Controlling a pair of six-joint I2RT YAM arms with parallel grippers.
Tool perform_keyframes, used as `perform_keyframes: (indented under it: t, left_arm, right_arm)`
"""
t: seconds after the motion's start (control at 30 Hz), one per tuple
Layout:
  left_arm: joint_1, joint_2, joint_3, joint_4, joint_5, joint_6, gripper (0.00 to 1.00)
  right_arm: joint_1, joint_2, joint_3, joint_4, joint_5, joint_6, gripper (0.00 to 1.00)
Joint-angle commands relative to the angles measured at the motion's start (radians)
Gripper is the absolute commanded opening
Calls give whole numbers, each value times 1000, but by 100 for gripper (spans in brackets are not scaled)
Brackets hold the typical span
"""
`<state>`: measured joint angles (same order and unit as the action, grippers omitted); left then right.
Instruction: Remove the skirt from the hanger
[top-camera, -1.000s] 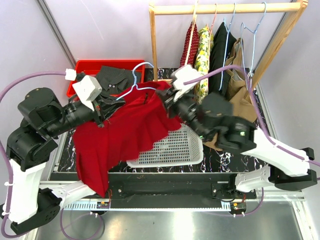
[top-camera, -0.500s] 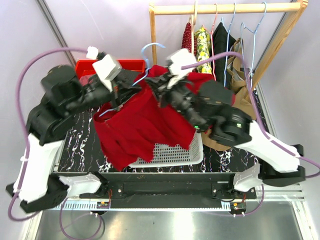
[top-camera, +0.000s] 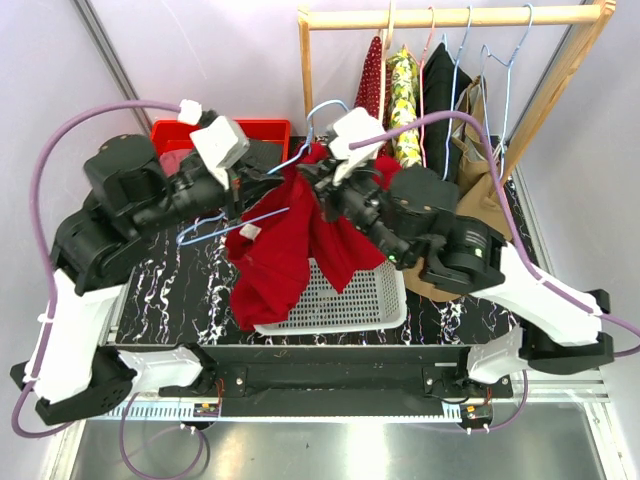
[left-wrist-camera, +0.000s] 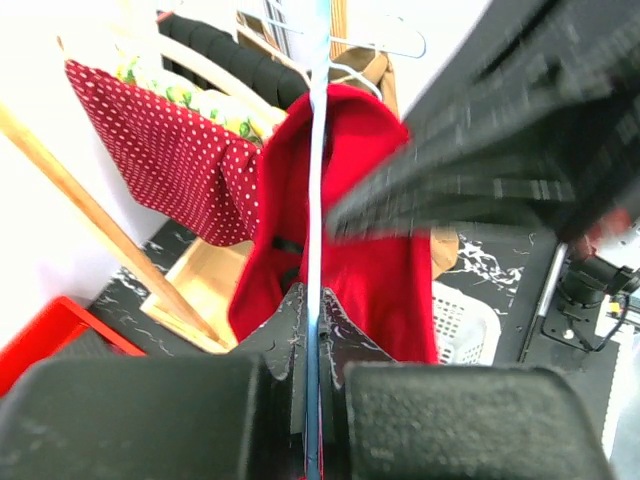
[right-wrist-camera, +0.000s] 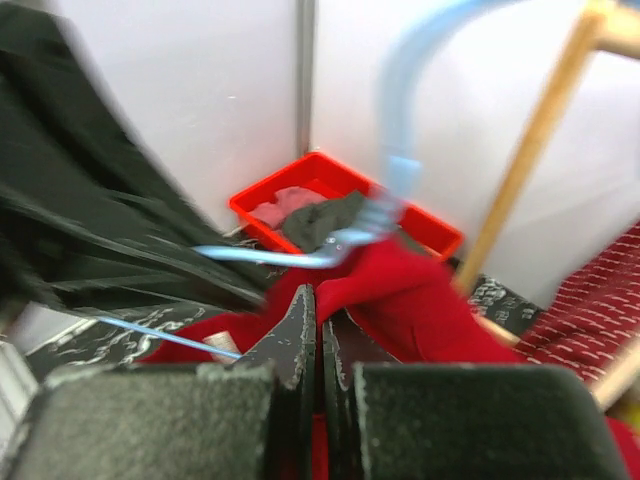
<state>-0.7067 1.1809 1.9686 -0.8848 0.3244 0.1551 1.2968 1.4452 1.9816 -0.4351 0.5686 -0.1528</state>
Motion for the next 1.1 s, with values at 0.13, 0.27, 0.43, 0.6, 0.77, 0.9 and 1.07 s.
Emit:
perform_keyframes:
  t: [0.13,0.27,0.43,0.6,0.77,0.9,1.07]
  left_arm:
    - [36,-153,47,14,-62,89,0]
    - [75,-260,-16,-20,-106,119,0]
    - [124,-325,-96,-31,-82,84,0]
    - [147,-339,-128,-11,-154,34,0]
    - [154,-310,-171,-25,-257,0,0]
    - [154,-247,-100,-114,-323,-14,0]
    - [154,-219,-119,-128,-380,-38,0]
  right_arm:
    - [9,-201,-55,180,214,-209,0]
    - [9,-262,-101,217,272,-273,0]
    - [10,-278,-92,239,283,-300,0]
    - [10,-234,-75,219,261,-284,0]
    - [9,-160,-30,171,182,-216,0]
    - [9,-92,3,130,116,-159,0]
    - [10,-42,28,104,65,-113,0]
